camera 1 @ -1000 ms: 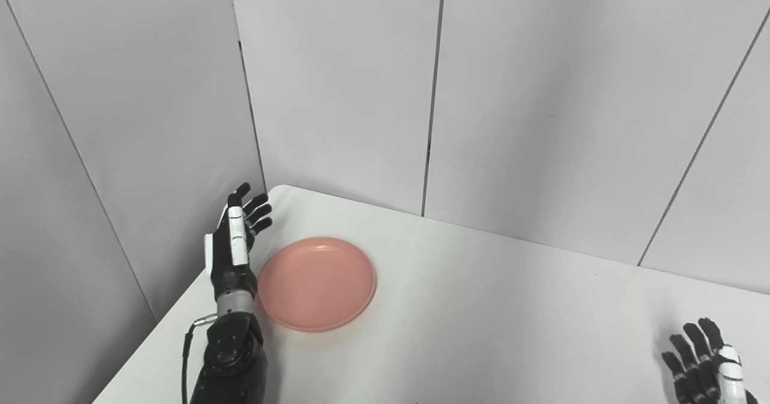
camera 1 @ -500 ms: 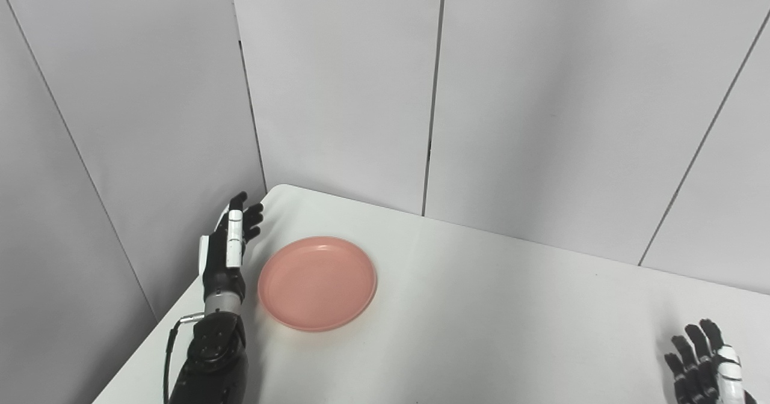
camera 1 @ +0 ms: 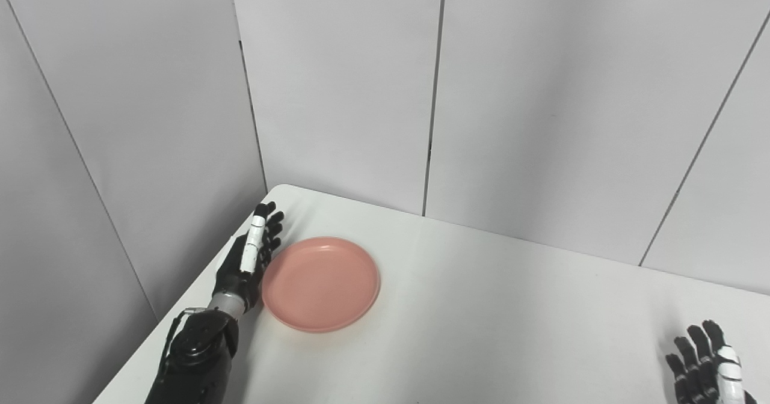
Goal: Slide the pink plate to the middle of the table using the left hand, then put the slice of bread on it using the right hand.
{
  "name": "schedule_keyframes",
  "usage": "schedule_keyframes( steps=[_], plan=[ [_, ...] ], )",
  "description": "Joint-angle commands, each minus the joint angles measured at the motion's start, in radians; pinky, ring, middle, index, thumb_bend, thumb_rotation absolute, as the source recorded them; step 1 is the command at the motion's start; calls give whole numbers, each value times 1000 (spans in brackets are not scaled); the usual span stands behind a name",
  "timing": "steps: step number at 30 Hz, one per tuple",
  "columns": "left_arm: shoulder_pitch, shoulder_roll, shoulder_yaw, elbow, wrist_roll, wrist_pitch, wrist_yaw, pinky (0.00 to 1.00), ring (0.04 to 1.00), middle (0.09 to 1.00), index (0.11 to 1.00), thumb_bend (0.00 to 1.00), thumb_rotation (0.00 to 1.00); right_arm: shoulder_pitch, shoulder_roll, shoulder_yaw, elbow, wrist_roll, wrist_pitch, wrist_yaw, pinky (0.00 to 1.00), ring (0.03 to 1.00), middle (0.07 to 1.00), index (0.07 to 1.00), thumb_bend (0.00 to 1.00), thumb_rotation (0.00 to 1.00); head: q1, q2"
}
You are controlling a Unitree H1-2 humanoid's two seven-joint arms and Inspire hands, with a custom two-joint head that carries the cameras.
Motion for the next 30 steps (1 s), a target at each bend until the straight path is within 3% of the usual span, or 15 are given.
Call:
schedule_keyframes(
  steps=[1, 14, 21, 30],
  plan=[
    [-19, 32, -1, -22, -27, -11, -46, 1000, 997, 975, 995, 849, 1000, -22, 1, -4, -23, 3, -23, 3, 1000, 995, 992, 993, 552, 832, -2, 0],
    [-37, 15, -10, -3, -138, 17, -173, 910, 958, 970, 975, 851, 1000, -25, -3, -2, -18, -2, -24, -2, 1000, 990, 990, 996, 559, 854, -7, -1],
    [-66, -19, -49, 48, -119, -31, -195, 834, 911, 946, 964, 874, 1000, -26, -5, -3, -15, -1, -29, 1, 1000, 984, 986, 992, 548, 854, -12, -1],
    [-79, -61, -134, 41, -75, -9, -208, 859, 940, 983, 990, 875, 1000, -26, -7, -1, -19, -3, -24, 1, 1000, 988, 989, 995, 573, 853, -16, 1]
  ],
)
